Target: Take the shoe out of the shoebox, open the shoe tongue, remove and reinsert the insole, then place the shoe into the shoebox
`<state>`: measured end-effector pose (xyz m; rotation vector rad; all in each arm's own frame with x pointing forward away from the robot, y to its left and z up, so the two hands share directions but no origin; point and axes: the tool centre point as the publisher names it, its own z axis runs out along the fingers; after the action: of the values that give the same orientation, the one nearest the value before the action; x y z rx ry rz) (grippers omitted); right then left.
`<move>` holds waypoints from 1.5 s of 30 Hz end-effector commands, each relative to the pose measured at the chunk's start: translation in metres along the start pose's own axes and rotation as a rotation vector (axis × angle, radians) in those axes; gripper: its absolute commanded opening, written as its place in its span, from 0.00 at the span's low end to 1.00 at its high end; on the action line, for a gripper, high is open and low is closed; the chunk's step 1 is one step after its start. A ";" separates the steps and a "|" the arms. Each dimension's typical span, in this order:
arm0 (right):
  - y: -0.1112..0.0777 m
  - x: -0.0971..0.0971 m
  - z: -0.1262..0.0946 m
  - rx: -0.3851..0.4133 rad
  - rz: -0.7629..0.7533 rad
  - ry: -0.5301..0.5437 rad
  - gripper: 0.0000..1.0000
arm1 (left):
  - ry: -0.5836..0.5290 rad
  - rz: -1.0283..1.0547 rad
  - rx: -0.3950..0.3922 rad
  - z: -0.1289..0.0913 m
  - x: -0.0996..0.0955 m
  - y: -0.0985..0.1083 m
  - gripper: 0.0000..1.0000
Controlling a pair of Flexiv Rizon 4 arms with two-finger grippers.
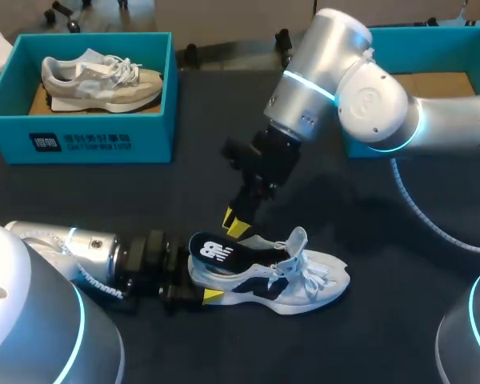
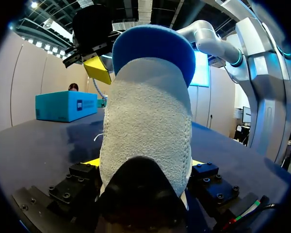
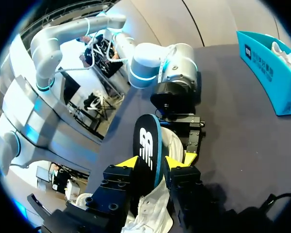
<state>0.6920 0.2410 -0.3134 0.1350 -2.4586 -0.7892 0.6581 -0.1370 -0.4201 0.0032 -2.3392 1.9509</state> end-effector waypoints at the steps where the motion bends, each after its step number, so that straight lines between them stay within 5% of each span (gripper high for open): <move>1: 0.004 0.003 0.009 0.003 0.005 -0.016 0.31 | -0.002 -0.001 -0.002 0.000 -0.002 0.004 0.00; 18: 0.009 0.009 0.020 -0.005 -0.006 -0.060 0.23 | -0.002 -0.001 -0.002 0.000 -0.002 0.004 0.00; 21: 0.008 0.005 0.024 -0.011 -0.014 -0.059 0.18 | -0.002 -0.001 -0.002 0.000 -0.002 0.004 0.00; 23: 0.007 0.003 0.026 -0.013 -0.017 -0.057 0.00 | -0.002 -0.001 -0.002 0.000 -0.002 0.004 0.00; 45: 0.017 0.033 0.003 0.033 0.003 -0.130 0.00 | -0.002 -0.001 -0.002 0.000 -0.002 0.004 0.00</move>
<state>0.6692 0.2576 -0.2989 0.1139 -2.5709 -0.7783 0.6581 -0.1370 -0.4201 0.0032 -2.3392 1.9509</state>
